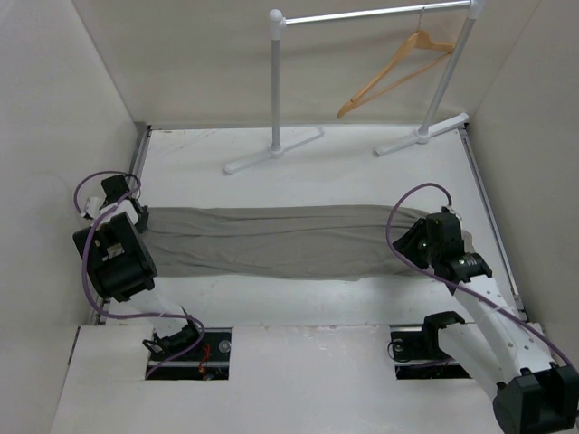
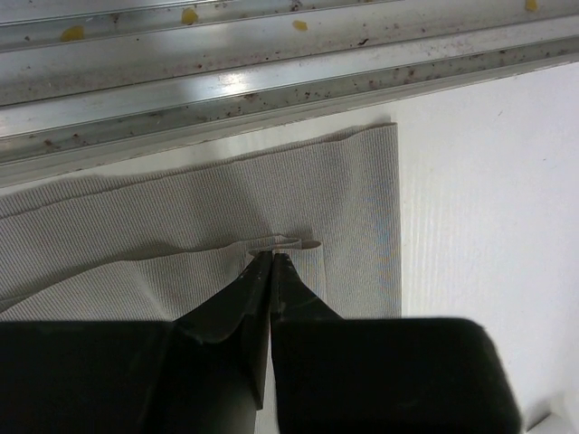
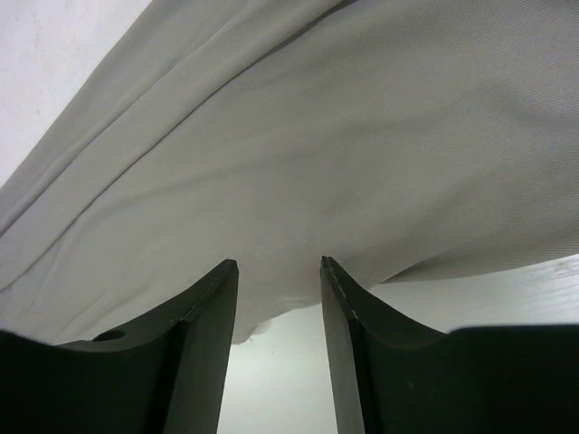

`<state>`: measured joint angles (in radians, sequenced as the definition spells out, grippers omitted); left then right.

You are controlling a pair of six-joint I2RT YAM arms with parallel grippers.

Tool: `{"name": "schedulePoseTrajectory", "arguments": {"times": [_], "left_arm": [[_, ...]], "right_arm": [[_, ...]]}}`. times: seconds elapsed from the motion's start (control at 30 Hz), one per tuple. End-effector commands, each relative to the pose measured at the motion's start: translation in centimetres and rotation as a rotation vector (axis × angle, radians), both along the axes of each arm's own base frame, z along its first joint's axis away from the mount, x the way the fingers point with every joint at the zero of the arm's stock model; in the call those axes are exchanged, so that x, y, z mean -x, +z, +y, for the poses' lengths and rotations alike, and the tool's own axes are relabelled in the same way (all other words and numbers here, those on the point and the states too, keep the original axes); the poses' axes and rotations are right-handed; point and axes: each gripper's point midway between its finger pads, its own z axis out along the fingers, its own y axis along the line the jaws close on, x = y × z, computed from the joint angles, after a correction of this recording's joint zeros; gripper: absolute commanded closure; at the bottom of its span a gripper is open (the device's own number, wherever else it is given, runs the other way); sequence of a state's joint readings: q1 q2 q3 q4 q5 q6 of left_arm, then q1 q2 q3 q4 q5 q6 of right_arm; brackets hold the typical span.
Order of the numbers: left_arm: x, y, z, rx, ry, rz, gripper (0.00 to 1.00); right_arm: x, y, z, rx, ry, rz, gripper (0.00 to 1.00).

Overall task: Place the trousers on the hanger
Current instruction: Fold the trousers at the center of the board.

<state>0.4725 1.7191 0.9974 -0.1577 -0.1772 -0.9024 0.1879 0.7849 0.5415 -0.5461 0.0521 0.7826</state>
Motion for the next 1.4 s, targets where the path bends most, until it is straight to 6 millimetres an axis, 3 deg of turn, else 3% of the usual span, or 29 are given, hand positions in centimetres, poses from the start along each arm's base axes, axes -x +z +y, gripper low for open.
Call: {"name": "schedulePoseTrajectory", "arguments": {"times": [0.0,0.2,0.4,0.43,0.53,0.6,0.67,0.8,0.87,1.1,1.37], "left_arm": [[-0.6,2.6,0.4,-0.038,0.015,-0.060,1.00],[-0.4,5.1,0.8,-0.079,0.037,-0.083,1.00],[-0.4,8.2,1.6,-0.134,0.073,-0.114,1.00],[-0.5,8.5,1.6,-0.135,0.071,-0.117,1.00],[-0.8,9.1,1.7,-0.138,0.075,-0.124,1.00],[-1.2,9.4,1.9,-0.140,0.080,-0.133,1.00],[-1.7,9.7,2.2,-0.142,0.081,-0.139,1.00],[-2.6,9.9,2.6,-0.141,0.086,-0.145,1.00],[-3.0,9.9,2.6,-0.134,0.087,-0.151,1.00],[-4.2,9.8,2.9,-0.112,0.088,-0.173,1.00],[-5.1,9.5,3.2,-0.103,0.095,-0.186,1.00]], "right_arm": [[-2.7,2.9,-0.6,-0.010,-0.042,-0.099,0.50],[-5.3,5.0,-1.9,0.004,-0.102,-0.132,0.41],[-8.1,5.9,-6.0,0.070,-0.258,-0.143,0.41],[-8.7,6.0,-7.0,0.086,-0.287,-0.142,0.45],[-9.9,6.0,-11.1,0.137,-0.408,-0.120,0.73],[-10.3,5.6,-14.4,0.178,-0.497,-0.091,0.80],[-10.6,4.7,-16.6,0.204,-0.552,-0.049,0.79],[-11.2,2.3,-19.8,0.259,-0.611,0.039,0.56],[-11.5,1.6,-20.7,0.267,-0.625,0.057,0.51],[-13.0,-1.1,-20.0,0.214,-0.545,0.136,0.51],[-13.7,-2.4,-19.6,0.182,-0.527,0.184,0.57]]}}
